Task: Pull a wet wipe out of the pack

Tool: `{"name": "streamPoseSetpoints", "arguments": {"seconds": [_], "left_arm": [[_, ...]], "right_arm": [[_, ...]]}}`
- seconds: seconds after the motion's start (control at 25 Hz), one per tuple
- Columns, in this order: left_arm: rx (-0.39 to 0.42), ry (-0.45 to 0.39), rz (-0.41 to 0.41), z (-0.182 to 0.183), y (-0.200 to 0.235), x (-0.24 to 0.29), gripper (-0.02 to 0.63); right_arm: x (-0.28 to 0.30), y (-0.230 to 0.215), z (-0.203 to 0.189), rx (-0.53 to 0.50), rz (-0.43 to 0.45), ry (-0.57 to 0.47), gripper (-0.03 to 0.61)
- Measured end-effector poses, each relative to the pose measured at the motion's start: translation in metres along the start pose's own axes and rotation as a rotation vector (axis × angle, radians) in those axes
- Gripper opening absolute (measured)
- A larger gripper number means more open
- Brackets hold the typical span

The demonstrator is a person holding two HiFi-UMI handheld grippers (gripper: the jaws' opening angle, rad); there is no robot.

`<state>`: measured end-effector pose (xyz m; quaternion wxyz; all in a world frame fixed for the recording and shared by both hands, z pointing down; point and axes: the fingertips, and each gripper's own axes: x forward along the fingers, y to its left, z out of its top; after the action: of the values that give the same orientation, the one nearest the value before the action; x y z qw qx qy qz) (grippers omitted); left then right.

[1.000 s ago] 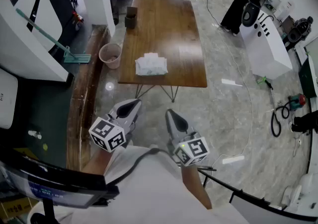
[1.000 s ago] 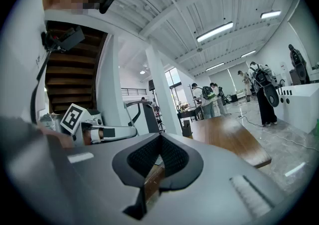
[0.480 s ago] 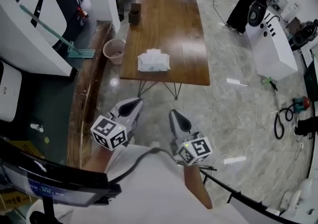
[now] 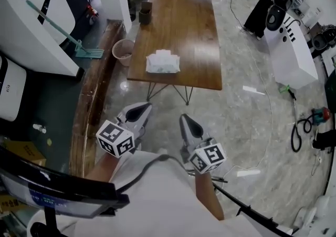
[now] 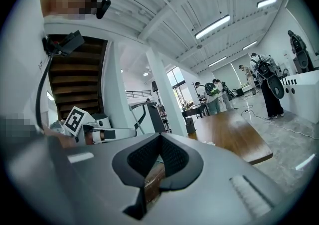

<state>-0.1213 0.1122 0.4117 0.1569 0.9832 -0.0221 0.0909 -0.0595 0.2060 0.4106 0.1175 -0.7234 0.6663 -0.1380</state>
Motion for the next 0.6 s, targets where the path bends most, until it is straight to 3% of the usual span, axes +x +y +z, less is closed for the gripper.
{"name": "streamPoseSetpoints", "arguments": {"seconds": [0.36, 0.6], "left_arm": [[0.028, 0.014, 0.004, -0.018, -0.034, 0.014, 0.006], [0.006, 0.009, 0.041, -0.025, -0.042, 0.012, 0.006]], "right_arm": [[-0.028, -0.016, -0.004, 0.061, 0.028, 0.007, 0.009], [-0.046, -0.027, -0.009, 0.071, 0.032, 0.015, 0.008]]}}
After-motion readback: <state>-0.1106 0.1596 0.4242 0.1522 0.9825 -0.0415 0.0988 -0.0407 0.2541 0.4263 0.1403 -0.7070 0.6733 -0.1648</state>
